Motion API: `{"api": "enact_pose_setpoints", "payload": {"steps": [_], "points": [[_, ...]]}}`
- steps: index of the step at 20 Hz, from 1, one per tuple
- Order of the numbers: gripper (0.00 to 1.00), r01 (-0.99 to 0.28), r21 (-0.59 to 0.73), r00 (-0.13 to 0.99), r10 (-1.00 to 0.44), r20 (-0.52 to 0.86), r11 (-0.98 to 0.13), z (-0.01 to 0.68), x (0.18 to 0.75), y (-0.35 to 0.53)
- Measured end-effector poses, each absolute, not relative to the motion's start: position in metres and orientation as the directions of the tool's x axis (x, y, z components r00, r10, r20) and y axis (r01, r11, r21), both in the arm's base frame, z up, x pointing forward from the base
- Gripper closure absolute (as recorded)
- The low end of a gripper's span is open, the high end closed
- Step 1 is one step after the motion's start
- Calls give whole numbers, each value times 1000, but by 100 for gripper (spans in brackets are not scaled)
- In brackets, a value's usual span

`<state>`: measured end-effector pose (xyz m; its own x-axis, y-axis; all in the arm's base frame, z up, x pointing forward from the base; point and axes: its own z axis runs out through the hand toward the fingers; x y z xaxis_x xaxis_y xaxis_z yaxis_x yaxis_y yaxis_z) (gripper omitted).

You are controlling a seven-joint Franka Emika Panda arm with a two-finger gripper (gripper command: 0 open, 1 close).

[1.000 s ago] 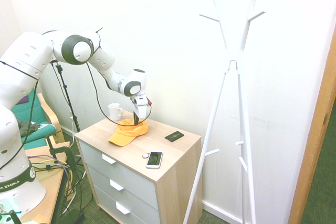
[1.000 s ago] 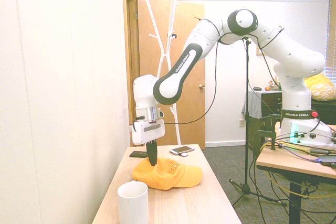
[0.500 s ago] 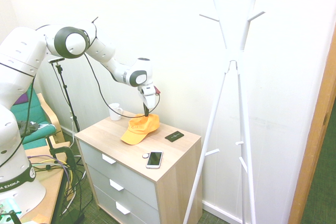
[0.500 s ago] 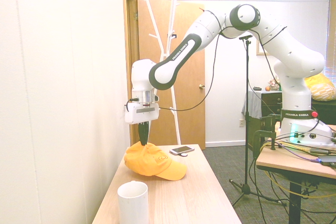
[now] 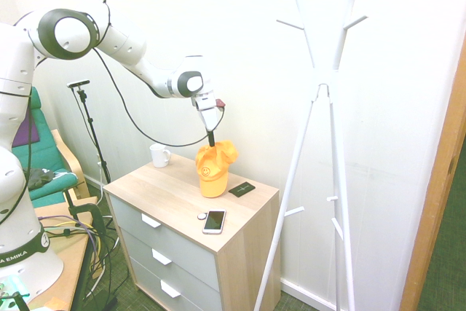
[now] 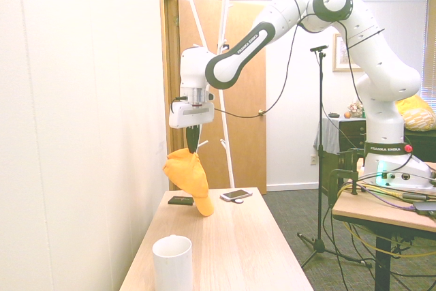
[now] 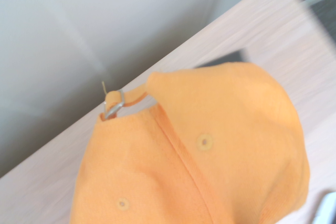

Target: Hang the cap

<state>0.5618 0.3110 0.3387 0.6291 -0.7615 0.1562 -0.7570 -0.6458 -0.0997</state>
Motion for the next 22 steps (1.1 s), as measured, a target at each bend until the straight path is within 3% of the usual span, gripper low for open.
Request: {"api": "enact_pose_setpoints", "payload": {"steps": [11, 22], "points": [[100, -870, -132, 428, -859, 280, -476, 412, 548, 217], [100, -936, -167, 241, -909, 340, -310, 514, 475, 122]]}}
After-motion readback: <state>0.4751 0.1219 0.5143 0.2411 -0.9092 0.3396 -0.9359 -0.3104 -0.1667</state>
